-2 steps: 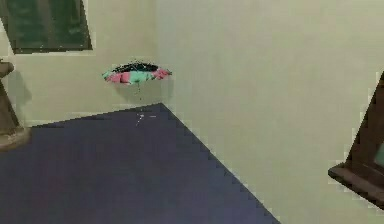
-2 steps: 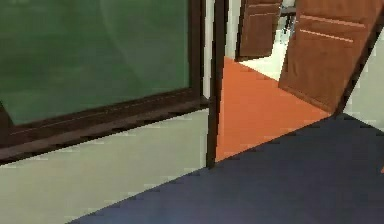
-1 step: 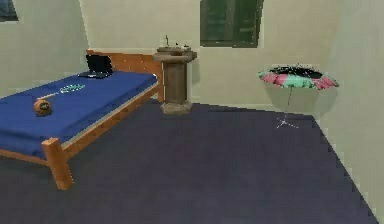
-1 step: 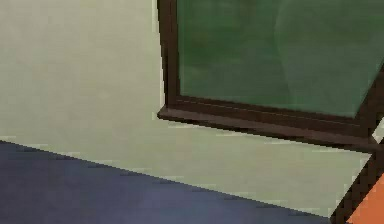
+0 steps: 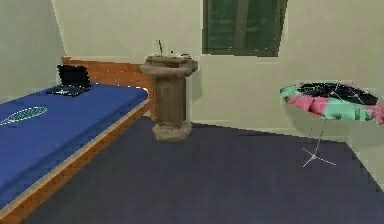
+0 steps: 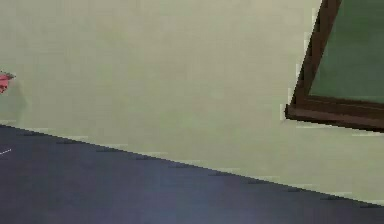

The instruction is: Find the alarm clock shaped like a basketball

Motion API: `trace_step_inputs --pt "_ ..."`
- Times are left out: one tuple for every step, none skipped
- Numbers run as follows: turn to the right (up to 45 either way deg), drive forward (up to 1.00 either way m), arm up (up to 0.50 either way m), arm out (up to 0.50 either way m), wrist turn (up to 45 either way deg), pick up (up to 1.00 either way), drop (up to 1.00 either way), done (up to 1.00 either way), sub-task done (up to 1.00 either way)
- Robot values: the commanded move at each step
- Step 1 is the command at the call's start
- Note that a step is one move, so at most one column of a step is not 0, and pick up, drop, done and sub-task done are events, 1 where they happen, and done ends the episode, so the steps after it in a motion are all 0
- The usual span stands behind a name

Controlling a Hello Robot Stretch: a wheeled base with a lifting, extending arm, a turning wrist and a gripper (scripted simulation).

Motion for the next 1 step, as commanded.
trace_step_inputs --pt "-45.0 0.0 0.0 0.0 0.0 0.0 0.0 0.0 0.0"
